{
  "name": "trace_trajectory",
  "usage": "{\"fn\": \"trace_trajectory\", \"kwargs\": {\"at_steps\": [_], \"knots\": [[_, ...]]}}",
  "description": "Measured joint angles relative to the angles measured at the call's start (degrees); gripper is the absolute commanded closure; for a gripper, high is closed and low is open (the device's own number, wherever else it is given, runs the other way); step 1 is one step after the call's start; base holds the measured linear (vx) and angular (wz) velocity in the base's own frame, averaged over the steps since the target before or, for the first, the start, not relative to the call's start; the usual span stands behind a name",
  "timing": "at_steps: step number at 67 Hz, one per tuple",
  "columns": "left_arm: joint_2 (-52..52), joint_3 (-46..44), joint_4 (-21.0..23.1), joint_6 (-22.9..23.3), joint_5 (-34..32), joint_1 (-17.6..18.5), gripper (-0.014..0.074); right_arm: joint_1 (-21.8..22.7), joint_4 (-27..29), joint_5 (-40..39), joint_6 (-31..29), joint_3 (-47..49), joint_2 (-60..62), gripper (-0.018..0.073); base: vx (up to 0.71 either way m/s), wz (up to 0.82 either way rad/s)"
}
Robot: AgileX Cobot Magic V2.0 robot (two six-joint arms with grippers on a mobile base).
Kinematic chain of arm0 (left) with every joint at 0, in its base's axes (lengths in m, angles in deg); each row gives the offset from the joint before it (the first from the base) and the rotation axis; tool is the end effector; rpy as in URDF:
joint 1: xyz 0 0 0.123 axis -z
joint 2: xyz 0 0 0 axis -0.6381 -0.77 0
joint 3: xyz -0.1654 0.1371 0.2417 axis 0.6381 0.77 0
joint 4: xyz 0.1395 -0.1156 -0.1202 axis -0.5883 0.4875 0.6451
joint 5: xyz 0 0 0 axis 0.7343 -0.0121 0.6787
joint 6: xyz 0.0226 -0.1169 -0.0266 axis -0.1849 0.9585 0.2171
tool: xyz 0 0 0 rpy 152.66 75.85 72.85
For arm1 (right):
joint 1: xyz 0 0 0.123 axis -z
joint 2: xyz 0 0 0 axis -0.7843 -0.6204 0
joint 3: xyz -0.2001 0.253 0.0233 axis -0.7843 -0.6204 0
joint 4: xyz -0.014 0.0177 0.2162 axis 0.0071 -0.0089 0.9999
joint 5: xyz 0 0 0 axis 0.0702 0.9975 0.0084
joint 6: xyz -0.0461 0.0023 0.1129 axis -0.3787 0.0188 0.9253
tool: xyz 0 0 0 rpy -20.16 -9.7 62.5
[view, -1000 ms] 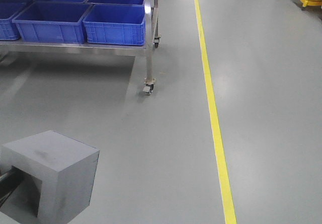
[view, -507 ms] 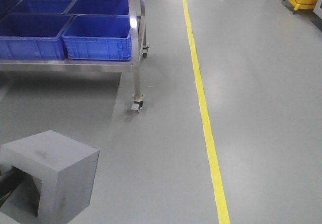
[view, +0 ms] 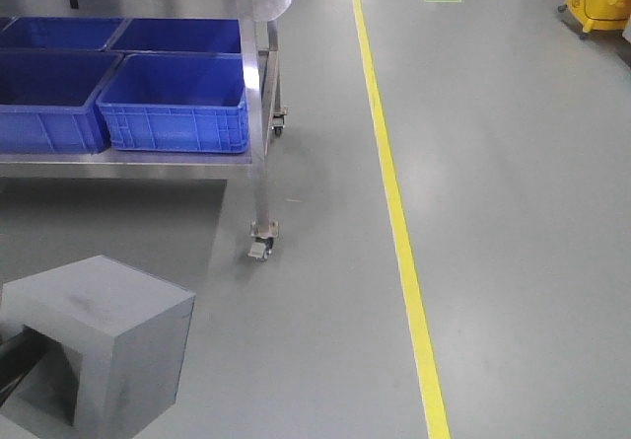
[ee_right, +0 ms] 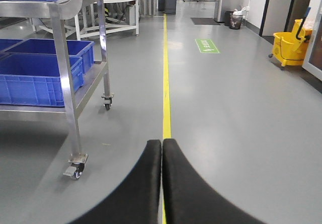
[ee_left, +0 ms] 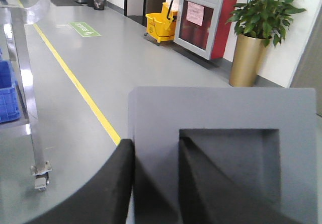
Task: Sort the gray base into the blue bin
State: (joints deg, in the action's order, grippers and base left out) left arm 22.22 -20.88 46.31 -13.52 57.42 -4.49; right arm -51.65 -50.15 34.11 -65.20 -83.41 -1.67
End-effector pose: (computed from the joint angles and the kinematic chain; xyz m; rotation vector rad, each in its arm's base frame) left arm 0.0406 -0.0190 0.2809 0.3684 1.7271 -0.4947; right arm 0.0127 -0.0010 0.1815 -0.0345 1.6948 -0.0437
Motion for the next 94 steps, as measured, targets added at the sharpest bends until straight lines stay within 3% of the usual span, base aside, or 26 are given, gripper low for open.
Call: {"fn": "trace_trajectory", "kwargs": {"at_steps": [46, 94], "knots": [[0.00, 0.00, 0.00, 0.00, -0.01, 0.00, 0.0604, 0.00, 0.00, 0.00, 0.00, 0.00, 0.00, 0.0564, 0.37, 0.16], [0.00, 0.00, 0.00, 0.00, -0.01, 0.00, 0.0604, 0.00, 0.00, 0.00, 0.00, 0.00, 0.00, 0.0564, 0.28, 0.92]]}}
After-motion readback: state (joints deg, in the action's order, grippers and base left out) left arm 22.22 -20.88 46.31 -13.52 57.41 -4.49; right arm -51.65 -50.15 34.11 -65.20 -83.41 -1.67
